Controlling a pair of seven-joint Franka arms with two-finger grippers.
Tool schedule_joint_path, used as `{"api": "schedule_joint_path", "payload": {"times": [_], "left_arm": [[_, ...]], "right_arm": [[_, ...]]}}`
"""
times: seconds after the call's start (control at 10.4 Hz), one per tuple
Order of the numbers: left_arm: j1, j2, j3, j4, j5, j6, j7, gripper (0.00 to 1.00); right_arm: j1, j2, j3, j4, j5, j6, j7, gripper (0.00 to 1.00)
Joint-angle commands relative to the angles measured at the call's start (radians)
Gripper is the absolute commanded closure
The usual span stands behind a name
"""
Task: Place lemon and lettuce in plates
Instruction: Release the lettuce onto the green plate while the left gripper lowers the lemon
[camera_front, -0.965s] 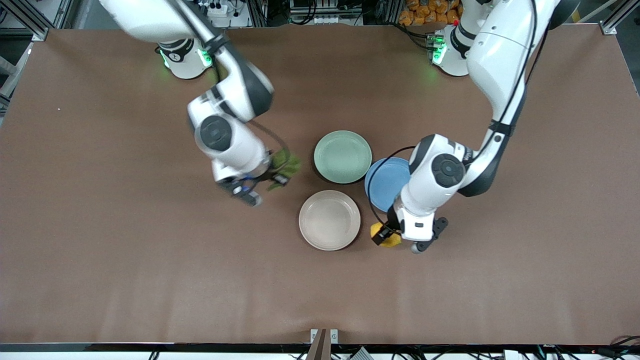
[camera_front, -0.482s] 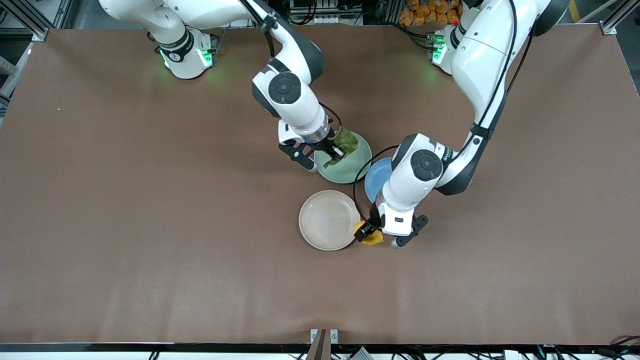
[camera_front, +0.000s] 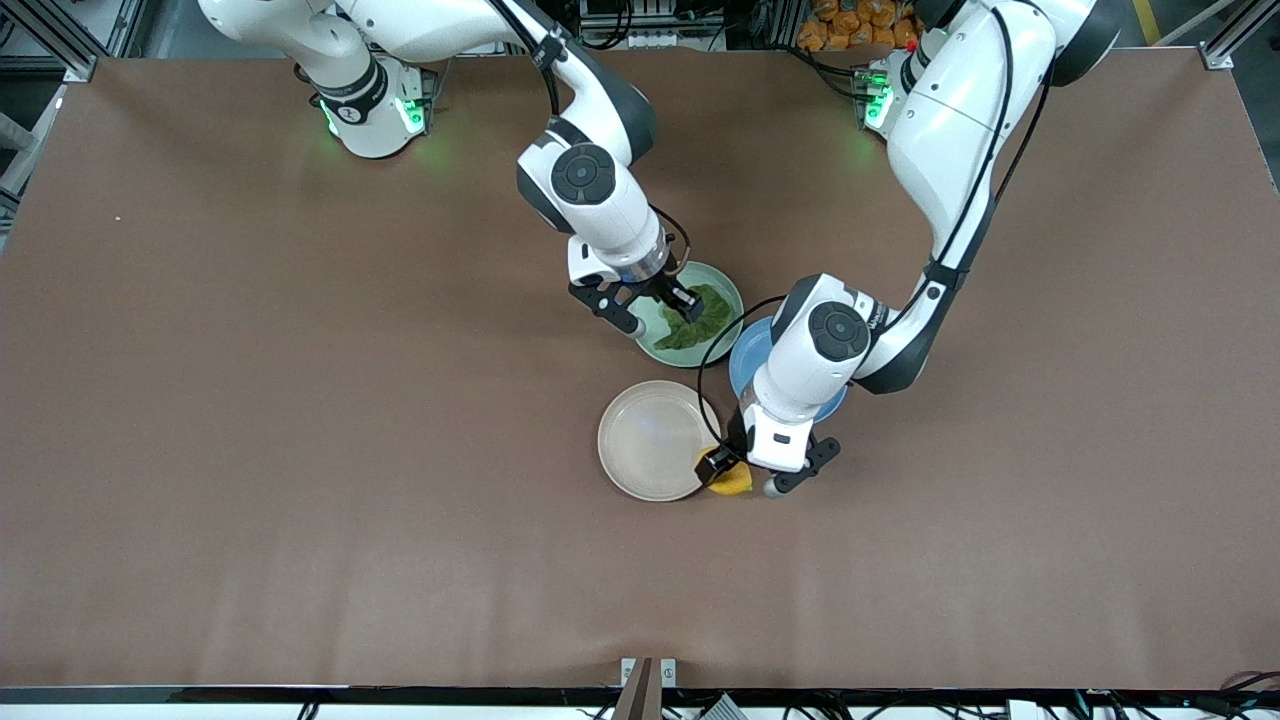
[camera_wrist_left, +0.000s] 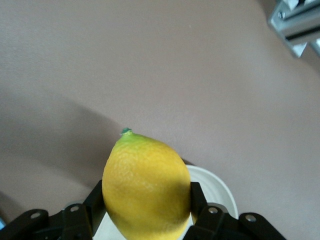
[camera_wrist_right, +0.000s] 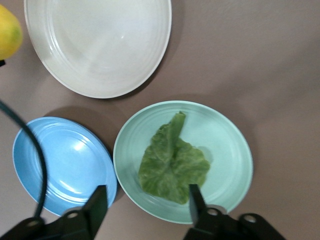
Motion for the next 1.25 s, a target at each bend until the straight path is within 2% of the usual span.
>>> {"api": "schedule_joint_path", "payload": {"times": [0.0,0.29,0.39,0.48,0.68,0.87,1.16], "left_arm": [[-0.054,0.024,0.010,0.023,-0.020,0.014,0.083,1.00],[-0.120,0.022,0.010,0.016,-0.028,0.012,0.036,1.00],[-0.129,0.024,0.010,0.013,-0.028,0.011,0.004,0.54],[-0.135,0.024,0.011,0.008,-0.017,0.008,0.001,0.01],[-0.125,0.007,0.013,-0.003,-0.016,-0.032,0.004,0.00],[-0.102,-0.036,0.023,-0.003,-0.012,-0.133,0.004,0.00],[-0.021,-0.141,0.024,-0.007,0.044,-0.292,0.007,0.00]], "right_arm": [[-0.059,-0.155,-0.003,-0.026,-0.062,-0.199,-0.083,0.00],[-0.196,-0.357,-0.003,-0.035,-0.051,-0.474,-0.422,0.00],[-0.254,-0.408,-0.003,-0.035,-0.051,-0.540,-0.535,0.00],[-0.317,-0.454,-0.003,-0.035,-0.050,-0.590,-0.668,0.00],[-0.424,-0.543,-0.005,-0.035,-0.051,-0.651,-0.858,0.00],[-0.541,-0.606,-0.005,-0.035,-0.051,-0.682,-1.037,0.00],[-0.650,-0.613,-0.024,-0.010,-0.096,-0.736,-1.249,0.00]]}}
